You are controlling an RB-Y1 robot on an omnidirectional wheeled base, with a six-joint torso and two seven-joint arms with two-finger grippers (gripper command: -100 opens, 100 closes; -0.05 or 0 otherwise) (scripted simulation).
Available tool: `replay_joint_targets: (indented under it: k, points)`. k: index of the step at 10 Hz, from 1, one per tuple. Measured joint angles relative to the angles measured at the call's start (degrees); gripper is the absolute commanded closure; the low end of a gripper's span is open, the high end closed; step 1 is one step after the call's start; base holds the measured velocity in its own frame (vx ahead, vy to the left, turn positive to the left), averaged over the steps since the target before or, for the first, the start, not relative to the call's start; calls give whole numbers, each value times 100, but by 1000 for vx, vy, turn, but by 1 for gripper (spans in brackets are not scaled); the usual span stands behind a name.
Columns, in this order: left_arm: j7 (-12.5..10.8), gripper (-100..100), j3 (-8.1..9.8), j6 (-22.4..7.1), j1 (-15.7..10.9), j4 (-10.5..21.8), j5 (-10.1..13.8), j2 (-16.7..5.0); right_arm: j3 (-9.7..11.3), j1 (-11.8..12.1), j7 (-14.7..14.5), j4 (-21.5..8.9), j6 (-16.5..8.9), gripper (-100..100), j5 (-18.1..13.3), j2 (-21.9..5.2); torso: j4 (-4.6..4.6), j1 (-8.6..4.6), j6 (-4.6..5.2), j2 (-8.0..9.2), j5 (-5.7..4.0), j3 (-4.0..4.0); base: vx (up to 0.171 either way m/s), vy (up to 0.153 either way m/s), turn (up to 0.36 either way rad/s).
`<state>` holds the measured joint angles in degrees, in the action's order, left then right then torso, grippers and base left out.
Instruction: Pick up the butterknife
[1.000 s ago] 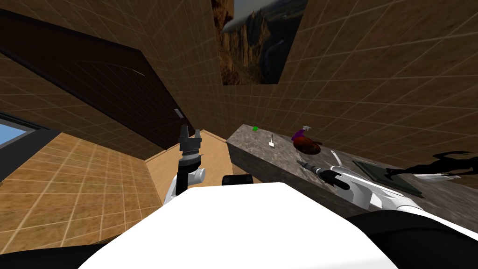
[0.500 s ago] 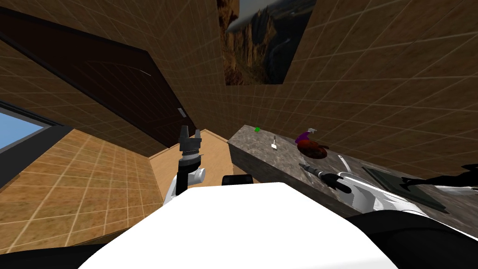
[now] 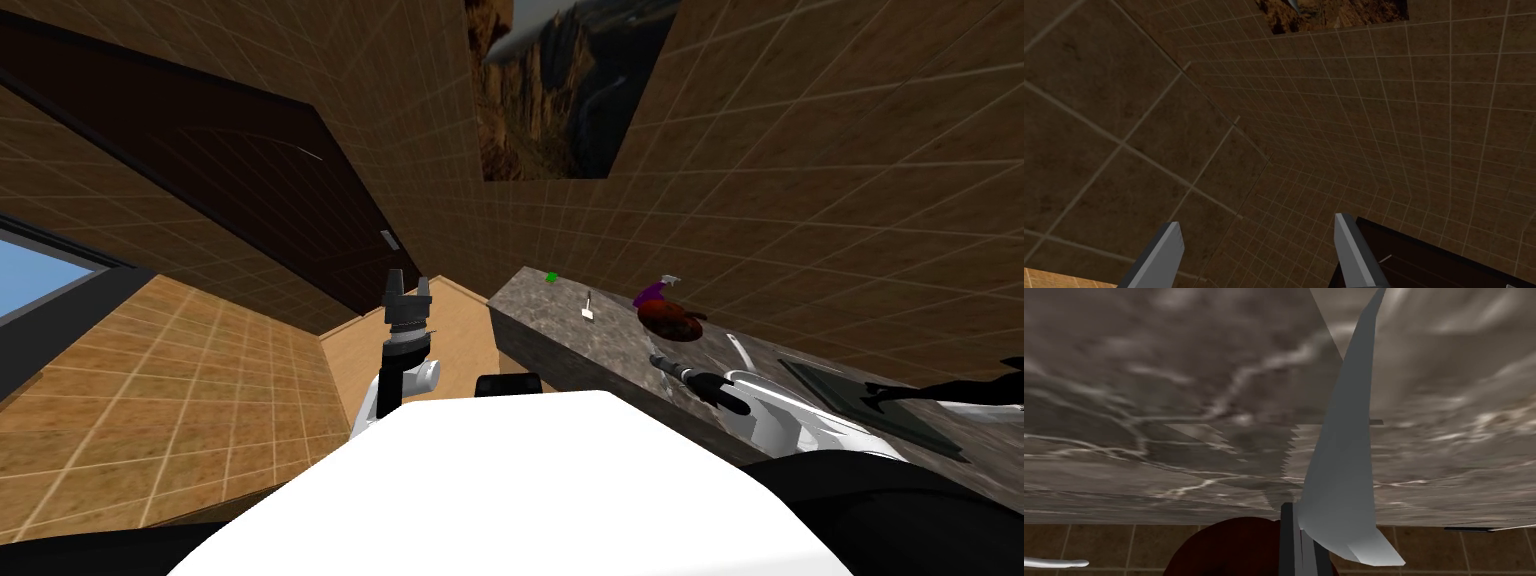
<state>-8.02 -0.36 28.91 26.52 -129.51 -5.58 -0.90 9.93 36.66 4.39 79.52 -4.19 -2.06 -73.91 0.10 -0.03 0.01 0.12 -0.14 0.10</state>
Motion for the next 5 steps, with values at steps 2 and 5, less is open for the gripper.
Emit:
replay_joint_targets:
  k: [2, 5]
  points:
    - [0, 0, 0, 0, 0, 0, 0, 0, -2, -6, -1, 8, 13, 0, 2, 2, -2, -2, 7, 0, 2, -1, 0, 0, 0]
    - [0, 0, 0, 0, 0, 0, 0, 0, -59, 103, 93, 205, -15, 100, 74, -196, -1, 15, 10, 12, 8, 5, -15, 24, -79]
